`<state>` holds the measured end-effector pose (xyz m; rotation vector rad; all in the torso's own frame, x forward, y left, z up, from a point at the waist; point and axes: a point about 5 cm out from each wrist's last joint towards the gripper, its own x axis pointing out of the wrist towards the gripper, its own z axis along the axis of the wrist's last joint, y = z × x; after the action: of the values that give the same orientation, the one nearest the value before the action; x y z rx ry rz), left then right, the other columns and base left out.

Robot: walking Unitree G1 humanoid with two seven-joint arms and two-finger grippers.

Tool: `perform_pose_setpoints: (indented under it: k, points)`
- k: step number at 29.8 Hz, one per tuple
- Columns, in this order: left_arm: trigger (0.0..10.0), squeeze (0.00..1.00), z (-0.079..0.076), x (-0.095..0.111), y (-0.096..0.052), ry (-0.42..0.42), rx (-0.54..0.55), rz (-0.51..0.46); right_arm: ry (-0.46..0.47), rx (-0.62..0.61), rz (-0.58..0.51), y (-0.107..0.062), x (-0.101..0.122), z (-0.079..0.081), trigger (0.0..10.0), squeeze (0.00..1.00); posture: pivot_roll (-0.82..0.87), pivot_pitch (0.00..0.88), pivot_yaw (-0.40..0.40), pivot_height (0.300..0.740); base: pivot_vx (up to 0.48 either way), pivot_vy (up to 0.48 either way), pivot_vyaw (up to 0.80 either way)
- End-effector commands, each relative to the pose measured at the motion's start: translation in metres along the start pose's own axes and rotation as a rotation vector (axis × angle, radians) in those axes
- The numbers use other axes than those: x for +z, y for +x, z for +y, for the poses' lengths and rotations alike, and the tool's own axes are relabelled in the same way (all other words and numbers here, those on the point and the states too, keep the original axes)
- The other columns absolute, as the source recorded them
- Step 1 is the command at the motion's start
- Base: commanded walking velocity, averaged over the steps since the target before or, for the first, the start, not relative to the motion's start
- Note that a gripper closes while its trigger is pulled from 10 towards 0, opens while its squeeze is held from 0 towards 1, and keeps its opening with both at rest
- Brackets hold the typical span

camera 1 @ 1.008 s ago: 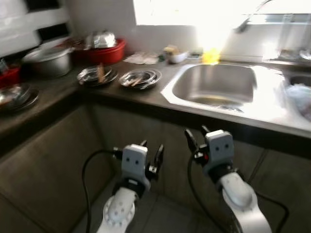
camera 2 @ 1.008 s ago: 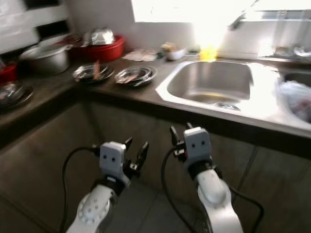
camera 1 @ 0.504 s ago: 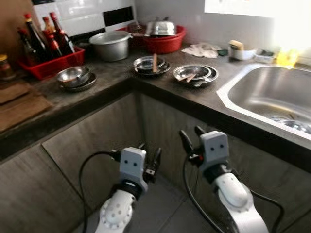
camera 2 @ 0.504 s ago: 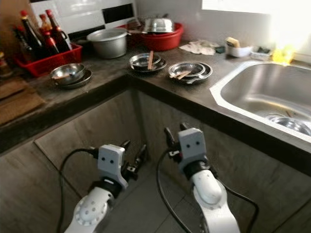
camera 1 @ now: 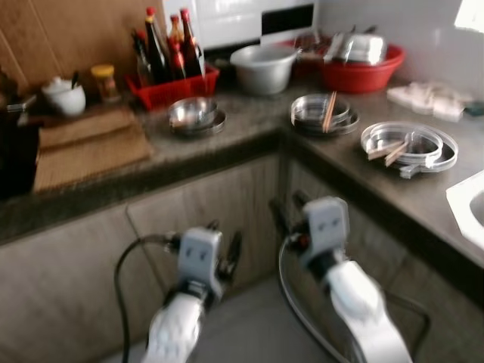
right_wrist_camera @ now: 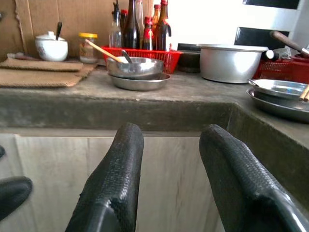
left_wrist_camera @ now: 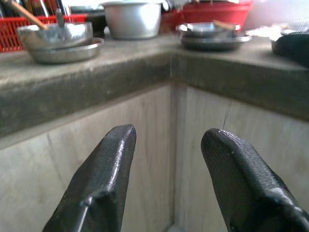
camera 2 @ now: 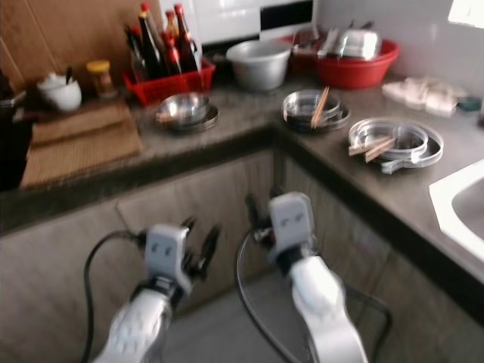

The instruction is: Kitchen organization

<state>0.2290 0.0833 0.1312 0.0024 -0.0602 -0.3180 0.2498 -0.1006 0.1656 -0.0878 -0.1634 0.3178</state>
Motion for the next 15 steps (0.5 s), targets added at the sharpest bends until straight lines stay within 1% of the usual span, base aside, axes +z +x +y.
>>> perform_pose_setpoints:
  k: [1, 9, 15]
  points:
    - [10.0, 0.0, -0.0018, 0.0008, -0.0004, 0.003, -0.008, -0.004, 0.002, -0.009, -0.015, -0.0001, 0.0028, -0.0017, 10.0, 0.0, 0.03, 0.015, 0.022, 0.74, 0.364, 0.0, 0.8]
    - [10.0, 0.0, -0.0017, 0.001, -0.0005, 0.003, -0.013, -0.007, 0.005, -0.012, -0.022, 0.0026, 0.0039, -0.0026, 10.0, 0.0, 0.03, 0.005, 0.023, 0.74, 0.366, 0.0, 0.8]
    - [10.0, 0.0, -0.0017, 0.001, 0.0, 0.005, -0.016, -0.007, 0.016, -0.028, -0.025, 0.0049, 0.0042, -0.0061, 10.0, 0.0, 0.03, 0.0, 0.024, 0.74, 0.367, 0.0, 0.0]
